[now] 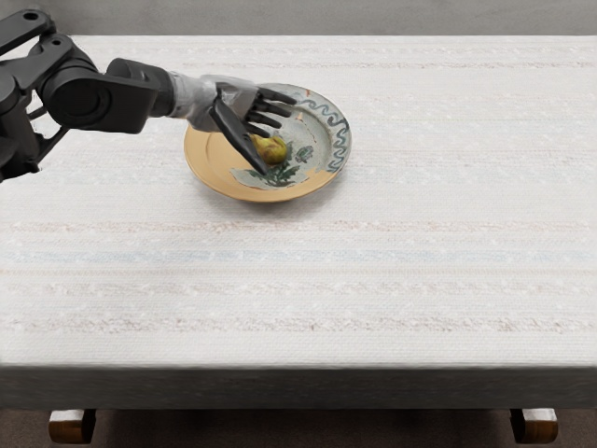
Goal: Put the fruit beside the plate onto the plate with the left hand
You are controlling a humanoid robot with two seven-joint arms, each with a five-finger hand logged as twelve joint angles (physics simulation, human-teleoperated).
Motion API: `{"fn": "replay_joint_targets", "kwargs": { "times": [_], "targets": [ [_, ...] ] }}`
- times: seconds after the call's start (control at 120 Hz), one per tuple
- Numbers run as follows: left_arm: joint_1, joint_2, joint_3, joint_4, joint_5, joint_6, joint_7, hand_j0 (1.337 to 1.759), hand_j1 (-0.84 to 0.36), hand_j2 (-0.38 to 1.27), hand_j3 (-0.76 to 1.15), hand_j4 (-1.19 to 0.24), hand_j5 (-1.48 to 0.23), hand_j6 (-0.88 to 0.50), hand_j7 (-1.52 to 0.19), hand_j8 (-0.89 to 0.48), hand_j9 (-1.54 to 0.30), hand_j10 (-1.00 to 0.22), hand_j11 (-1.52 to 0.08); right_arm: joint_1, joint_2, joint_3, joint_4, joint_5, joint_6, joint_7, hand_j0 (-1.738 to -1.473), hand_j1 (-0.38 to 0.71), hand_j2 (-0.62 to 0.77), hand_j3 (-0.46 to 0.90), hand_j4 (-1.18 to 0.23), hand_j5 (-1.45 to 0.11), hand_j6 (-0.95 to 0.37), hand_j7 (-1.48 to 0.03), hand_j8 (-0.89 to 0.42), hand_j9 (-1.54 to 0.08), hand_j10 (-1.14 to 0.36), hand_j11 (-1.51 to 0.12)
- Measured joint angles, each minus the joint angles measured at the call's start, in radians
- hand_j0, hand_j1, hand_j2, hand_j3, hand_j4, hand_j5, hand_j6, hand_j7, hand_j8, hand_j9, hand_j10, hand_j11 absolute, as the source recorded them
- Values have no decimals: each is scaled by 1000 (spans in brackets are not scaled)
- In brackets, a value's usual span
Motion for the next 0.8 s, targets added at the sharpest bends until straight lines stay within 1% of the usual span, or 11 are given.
{"fn": "replay_joint_targets", "kwargs": {
  "times": [0.1,0.233,0.267,0.308,0.383,0.425,0.533,0.8],
  "targets": [
    [48,96,-6,0,-96,-42,-22,1658,298,14,0,-43,-57,-42,-57,-43,-57,-44,-57,0,0,0,0,0,0,0,-1658,-349,0,0,0,0,0,0,0,0,0,0],
    [138,212,-10,1,-243,-60,-32,1658,303,11,0,-39,-51,-38,-51,-39,-51,-39,-51,0,0,0,0,0,0,0,-1658,-349,0,0,0,0,0,0,0,0,0,0],
    [182,241,-18,1,-274,-62,-33,1658,304,10,0,-38,-50,-37,-50,-38,-50,-38,-50,0,0,0,0,0,0,0,-1658,-349,0,0,0,0,0,0,0,0,0,0],
    [254,269,-40,2,-302,-64,-34,1658,306,9,0,-36,-48,-36,-47,-36,-47,-36,-47,0,0,0,0,0,0,0,-1658,-349,0,0,0,0,0,0,0,0,0,0],
    [323,333,-78,2,-330,-66,-34,1658,310,8,0,-32,-43,-31,-43,-31,-43,-32,-43,1,0,0,0,0,0,0,-1658,-349,0,0,0,0,0,0,0,0,0,0],
    [329,359,-91,2,-339,-67,-34,1658,312,8,0,-30,-41,-29,-41,-29,-41,-30,-41,1,0,0,0,0,0,0,-1658,-349,0,0,0,0,0,0,0,0,0,0],
    [350,466,-107,3,-363,-67,-35,1658,316,7,0,-26,-36,-26,-36,-26,-36,-26,-36,1,0,0,0,0,0,0,-1658,-349,0,0,0,0,0,0,0,0,0,0],
    [360,526,-114,7,-380,-68,-35,1658,321,5,0,-22,-30,-21,-30,-21,-30,-22,-30,1,0,0,0,0,0,0,-1658,-349,0,0,0,0,0,0,0,0,0,0]
  ]
}}
